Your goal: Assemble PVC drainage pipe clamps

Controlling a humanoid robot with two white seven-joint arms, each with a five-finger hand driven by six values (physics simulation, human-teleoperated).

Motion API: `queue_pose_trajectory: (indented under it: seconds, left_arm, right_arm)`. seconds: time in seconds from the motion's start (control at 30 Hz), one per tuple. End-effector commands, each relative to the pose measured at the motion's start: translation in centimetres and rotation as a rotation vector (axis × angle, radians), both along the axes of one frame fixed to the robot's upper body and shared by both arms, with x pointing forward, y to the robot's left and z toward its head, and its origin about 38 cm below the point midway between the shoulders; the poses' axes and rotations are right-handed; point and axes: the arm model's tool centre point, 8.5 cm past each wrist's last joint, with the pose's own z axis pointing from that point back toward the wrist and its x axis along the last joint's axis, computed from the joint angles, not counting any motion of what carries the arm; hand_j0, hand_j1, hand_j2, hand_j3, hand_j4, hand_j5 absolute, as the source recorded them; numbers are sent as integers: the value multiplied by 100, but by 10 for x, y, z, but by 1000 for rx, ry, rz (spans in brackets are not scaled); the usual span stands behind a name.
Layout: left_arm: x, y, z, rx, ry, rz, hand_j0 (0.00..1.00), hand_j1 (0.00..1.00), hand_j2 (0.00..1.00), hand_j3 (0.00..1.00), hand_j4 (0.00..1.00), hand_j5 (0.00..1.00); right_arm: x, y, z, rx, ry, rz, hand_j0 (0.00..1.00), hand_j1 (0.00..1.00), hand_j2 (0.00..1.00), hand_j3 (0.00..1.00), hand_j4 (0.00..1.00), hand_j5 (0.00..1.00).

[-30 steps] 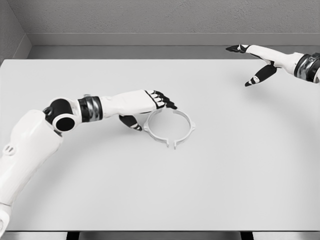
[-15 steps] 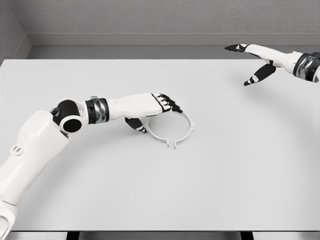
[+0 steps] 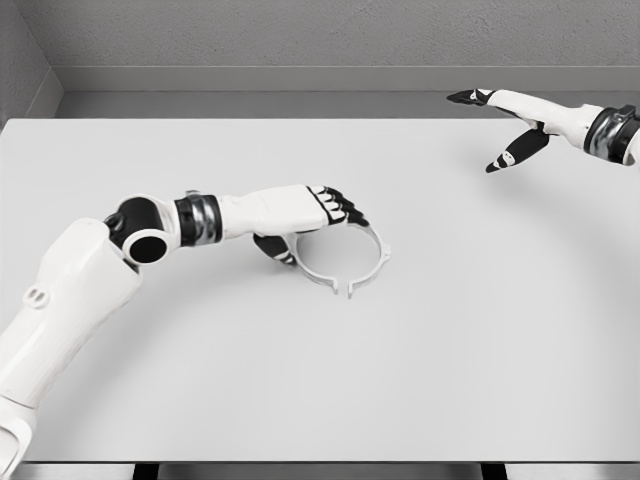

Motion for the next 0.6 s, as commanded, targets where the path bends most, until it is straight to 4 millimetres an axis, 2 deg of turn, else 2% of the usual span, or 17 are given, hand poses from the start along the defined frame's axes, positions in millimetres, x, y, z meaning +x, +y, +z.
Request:
queue_pose_trajectory:
  seconds: [0.0,0.13,0.2,0.27,0.4,0.47,0.57]
  left_arm:
    - [1,9,3,-2,-3,14,100,100,100,100,100,100]
    - [7,22,10,-6,-17,45,100,100,100,100,100,100]
    - [10,37,10,4,-17,78,100,100,100,100,100,100]
    - [18,43,1,10,12,114,100,100,100,100,100,100]
    - [20,44,-2,15,19,120,100,100,100,100,100,100]
    - [24,30,-14,39,53,120,100,100,100,100,100,100]
    - [25,27,-18,43,60,120,100,100,100,100,100,100]
  right_arm:
    - [0,-1,1,11,-3,-5,100,100,100,100,100,100]
    - [0,-1,1,11,-3,-5,100,100,100,100,100,100]
    - [0,0,1,10,-2,-4,100,100,100,100,100,100]
    - [0,0,0,10,0,-4,100,100,100,100,100,100]
    - [0,-1,0,9,-1,-5,100,100,100,100,100,100]
    - [0,-1,0,9,-1,-5,100,100,100,100,100,100]
    - [0,-1,0,9,-1,-5,100,100,100,100,100,100]
